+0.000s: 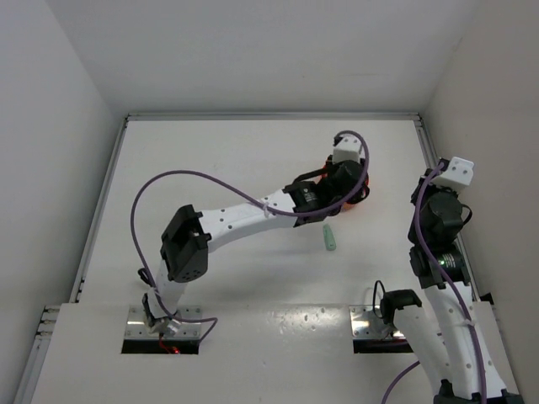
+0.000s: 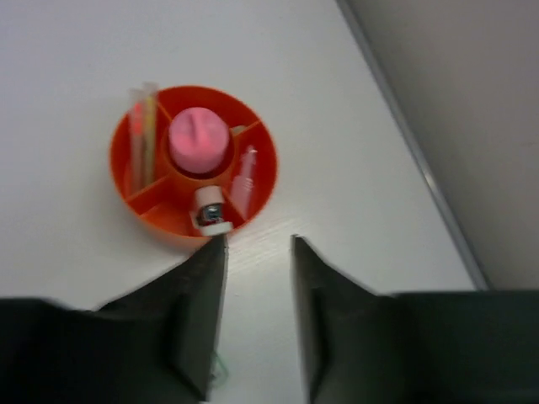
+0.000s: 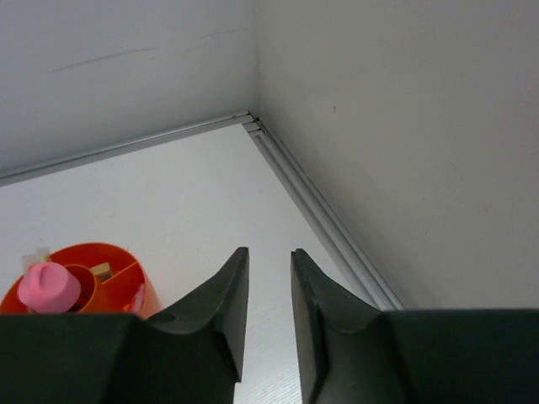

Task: Sort the stationery into containers
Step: Pick up the stationery from the center of the board.

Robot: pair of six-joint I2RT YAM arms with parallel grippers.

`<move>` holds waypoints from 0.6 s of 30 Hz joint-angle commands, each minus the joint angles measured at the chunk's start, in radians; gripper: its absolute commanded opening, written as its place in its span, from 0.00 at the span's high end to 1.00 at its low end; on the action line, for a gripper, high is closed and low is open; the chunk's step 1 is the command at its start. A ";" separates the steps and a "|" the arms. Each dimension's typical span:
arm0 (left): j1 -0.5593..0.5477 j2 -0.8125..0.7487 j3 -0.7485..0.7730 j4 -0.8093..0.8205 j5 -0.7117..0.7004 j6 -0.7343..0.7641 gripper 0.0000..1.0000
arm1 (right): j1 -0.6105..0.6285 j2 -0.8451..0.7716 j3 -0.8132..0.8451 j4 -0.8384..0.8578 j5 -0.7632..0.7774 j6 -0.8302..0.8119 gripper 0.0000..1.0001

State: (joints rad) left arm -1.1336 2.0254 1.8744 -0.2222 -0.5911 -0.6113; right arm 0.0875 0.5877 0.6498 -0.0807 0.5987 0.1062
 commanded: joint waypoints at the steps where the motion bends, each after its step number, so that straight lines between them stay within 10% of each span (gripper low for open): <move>1: 0.047 0.005 -0.017 -0.263 0.009 -0.306 0.66 | 0.004 -0.005 0.001 0.033 0.003 0.001 0.76; 3: 0.069 0.038 0.025 -0.327 0.107 -0.398 0.95 | 0.004 -0.014 0.001 0.033 0.003 0.001 0.76; 18: 0.040 0.260 0.107 -0.519 0.252 -0.435 0.80 | 0.004 -0.032 -0.009 0.051 -0.007 -0.008 0.72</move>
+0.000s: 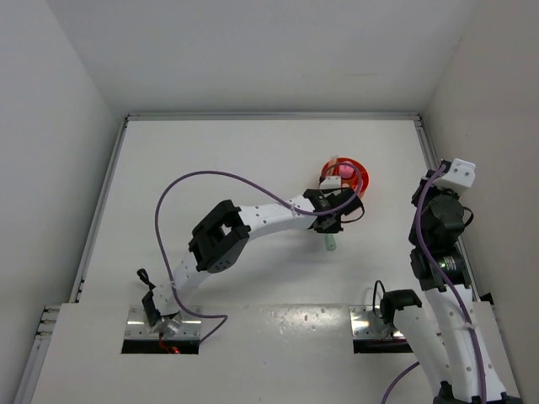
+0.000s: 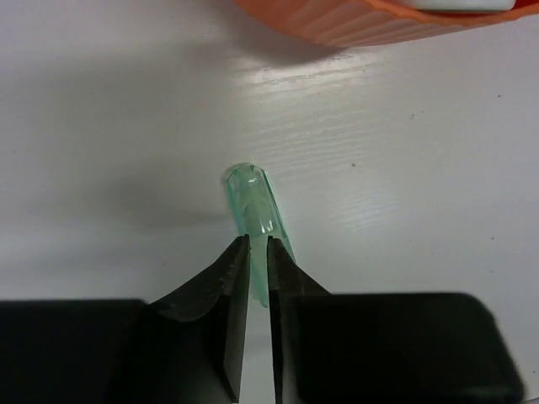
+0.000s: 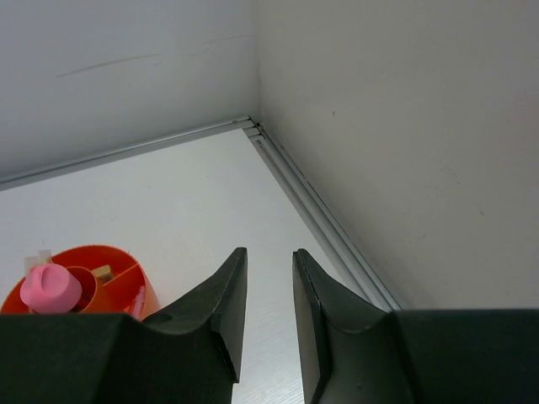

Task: Sort the stationery into containers
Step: Pick up the stationery from the center of the board.

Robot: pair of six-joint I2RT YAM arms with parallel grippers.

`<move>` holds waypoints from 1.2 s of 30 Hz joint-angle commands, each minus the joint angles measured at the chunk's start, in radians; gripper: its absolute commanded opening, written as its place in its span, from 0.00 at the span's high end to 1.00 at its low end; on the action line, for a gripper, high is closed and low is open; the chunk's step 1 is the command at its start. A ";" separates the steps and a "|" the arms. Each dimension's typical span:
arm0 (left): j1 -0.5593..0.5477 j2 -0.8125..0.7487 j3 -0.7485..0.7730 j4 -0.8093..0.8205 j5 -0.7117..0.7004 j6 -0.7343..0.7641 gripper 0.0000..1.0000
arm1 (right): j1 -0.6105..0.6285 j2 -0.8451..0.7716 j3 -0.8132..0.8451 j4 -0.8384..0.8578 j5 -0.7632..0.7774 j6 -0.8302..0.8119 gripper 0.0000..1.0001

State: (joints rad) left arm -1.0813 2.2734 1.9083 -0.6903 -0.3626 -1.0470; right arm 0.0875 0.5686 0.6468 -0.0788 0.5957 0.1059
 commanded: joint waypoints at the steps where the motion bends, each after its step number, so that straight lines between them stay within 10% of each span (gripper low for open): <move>1: -0.012 0.027 0.099 -0.066 0.024 0.001 0.78 | 0.014 -0.013 -0.006 0.050 -0.004 -0.008 0.72; 36: -0.031 0.176 0.224 -0.212 0.044 0.022 0.58 | 0.014 -0.050 -0.006 0.050 -0.004 -0.008 0.70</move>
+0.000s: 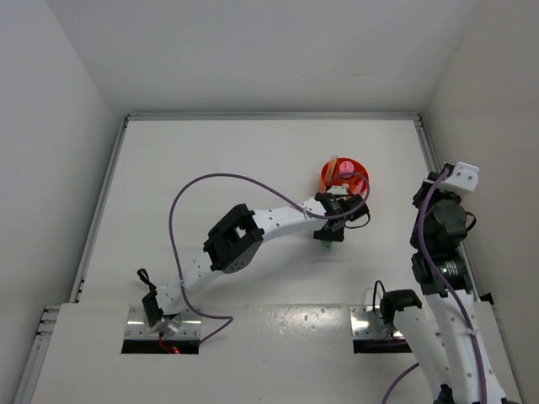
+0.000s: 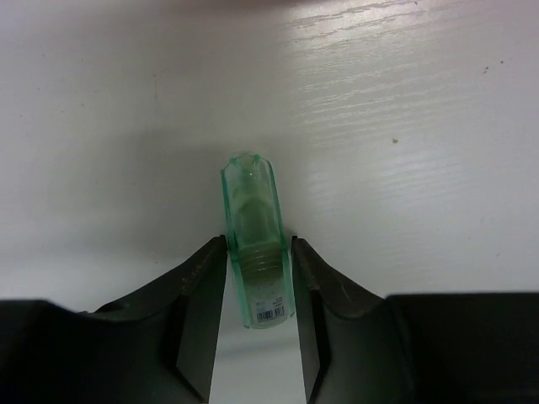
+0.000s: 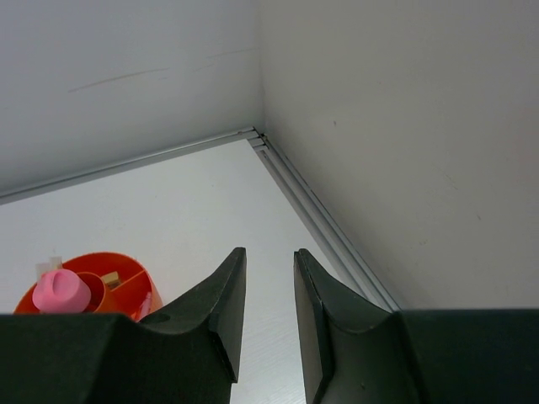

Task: Sort the stationery into containers
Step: Pick up the stationery from the center of the board, then place the stationery in the storage box.

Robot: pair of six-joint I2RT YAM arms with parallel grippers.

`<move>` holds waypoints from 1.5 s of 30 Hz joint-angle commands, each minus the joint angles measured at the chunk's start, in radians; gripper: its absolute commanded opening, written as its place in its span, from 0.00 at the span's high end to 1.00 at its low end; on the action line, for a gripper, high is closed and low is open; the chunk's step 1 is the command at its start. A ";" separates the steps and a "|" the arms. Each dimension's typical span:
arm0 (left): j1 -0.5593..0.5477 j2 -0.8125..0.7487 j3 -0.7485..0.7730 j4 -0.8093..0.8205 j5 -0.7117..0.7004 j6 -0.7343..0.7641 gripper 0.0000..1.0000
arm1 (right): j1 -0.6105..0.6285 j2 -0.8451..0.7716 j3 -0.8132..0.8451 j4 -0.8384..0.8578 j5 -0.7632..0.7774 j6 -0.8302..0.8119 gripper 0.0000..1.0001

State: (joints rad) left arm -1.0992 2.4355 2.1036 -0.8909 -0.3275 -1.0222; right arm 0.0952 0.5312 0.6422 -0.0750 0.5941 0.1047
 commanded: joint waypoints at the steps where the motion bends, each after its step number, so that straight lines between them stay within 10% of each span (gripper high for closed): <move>1: -0.013 0.014 0.029 -0.011 0.008 -0.003 0.58 | 0.006 -0.013 -0.001 0.046 -0.002 -0.007 0.70; 13: -0.076 -0.119 0.009 -0.022 -0.035 -0.003 0.86 | 0.006 -0.013 -0.001 0.046 -0.002 -0.007 0.70; 18: -0.100 -0.240 0.051 0.039 -0.111 0.103 0.89 | 0.006 -0.013 -0.001 0.046 -0.011 -0.007 0.37; 19: -0.100 -0.240 0.071 0.059 -0.129 0.158 0.92 | 0.006 -0.013 -0.001 0.046 -0.020 -0.007 0.45; 20: -0.100 -0.253 0.114 0.088 -0.128 0.192 0.94 | 0.006 -0.013 -0.001 0.046 -0.020 -0.007 0.83; 21: -0.100 -0.253 0.124 0.163 -0.117 0.242 0.96 | 0.006 -0.013 -0.001 0.037 -0.020 -0.007 0.99; 31: -0.053 -0.218 0.078 0.797 -0.065 0.758 0.96 | 0.006 -0.004 -0.010 0.037 -0.020 -0.007 0.96; 45: 0.002 0.014 0.184 0.937 -0.206 0.926 0.94 | 0.006 0.015 -0.010 0.046 -0.020 -0.007 0.95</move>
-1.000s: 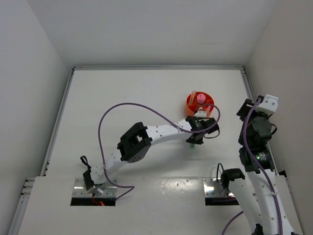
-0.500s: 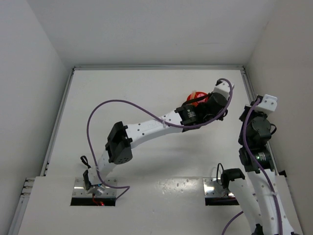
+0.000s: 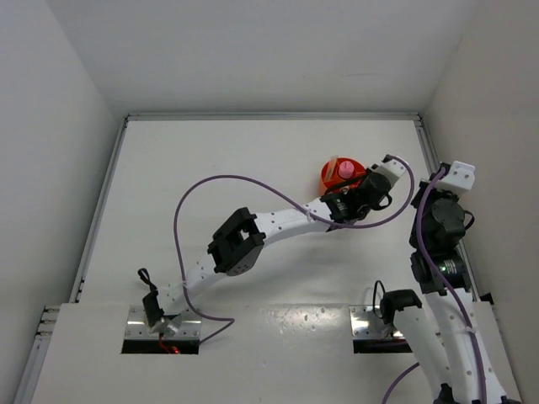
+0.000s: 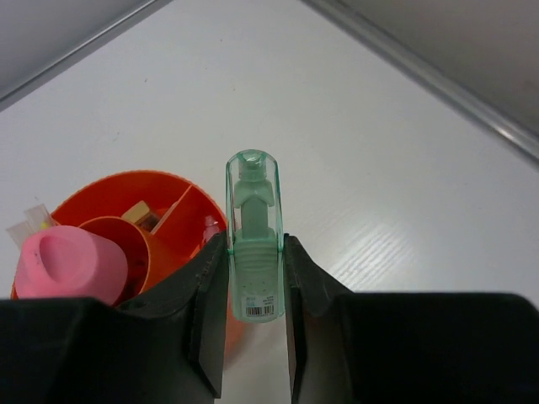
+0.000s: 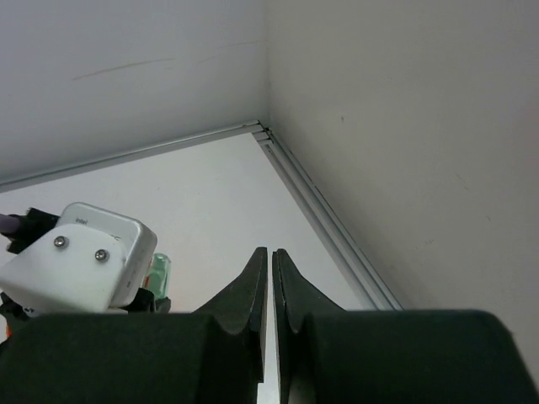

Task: Sort the stationery into containers
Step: Place the stationery in the storage box.

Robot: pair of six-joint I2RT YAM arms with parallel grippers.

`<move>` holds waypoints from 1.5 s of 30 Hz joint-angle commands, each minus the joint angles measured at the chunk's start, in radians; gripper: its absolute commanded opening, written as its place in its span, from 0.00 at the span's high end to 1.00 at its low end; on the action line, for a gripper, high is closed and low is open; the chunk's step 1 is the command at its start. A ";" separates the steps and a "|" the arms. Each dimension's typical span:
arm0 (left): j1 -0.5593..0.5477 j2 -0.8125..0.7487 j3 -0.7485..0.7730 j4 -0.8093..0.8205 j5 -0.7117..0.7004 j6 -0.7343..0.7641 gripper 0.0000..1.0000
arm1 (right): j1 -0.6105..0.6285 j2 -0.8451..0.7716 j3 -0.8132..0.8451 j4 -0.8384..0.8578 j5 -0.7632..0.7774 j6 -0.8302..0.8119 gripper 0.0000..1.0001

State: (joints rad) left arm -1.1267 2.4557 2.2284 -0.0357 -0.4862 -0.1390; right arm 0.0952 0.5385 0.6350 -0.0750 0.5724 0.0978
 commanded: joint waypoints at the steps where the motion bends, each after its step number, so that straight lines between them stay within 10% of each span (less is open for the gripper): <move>1: 0.042 0.008 0.068 0.082 -0.034 0.042 0.94 | 0.006 0.008 -0.012 0.046 0.001 0.000 0.95; 24: 0.061 0.089 0.091 0.080 -0.080 0.108 0.91 | 0.006 0.008 -0.012 0.046 0.001 0.000 0.94; 35: 0.061 0.098 0.073 0.080 -0.091 0.099 0.60 | 0.006 0.008 -0.012 0.046 0.001 0.000 0.92; 45: 0.061 0.089 0.063 0.080 -0.091 0.090 0.59 | 0.006 0.008 -0.012 0.046 0.001 0.000 0.91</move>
State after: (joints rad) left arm -1.0615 2.5546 2.2826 0.0097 -0.5678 -0.0456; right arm 0.0952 0.5434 0.6266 -0.0746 0.5724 0.0975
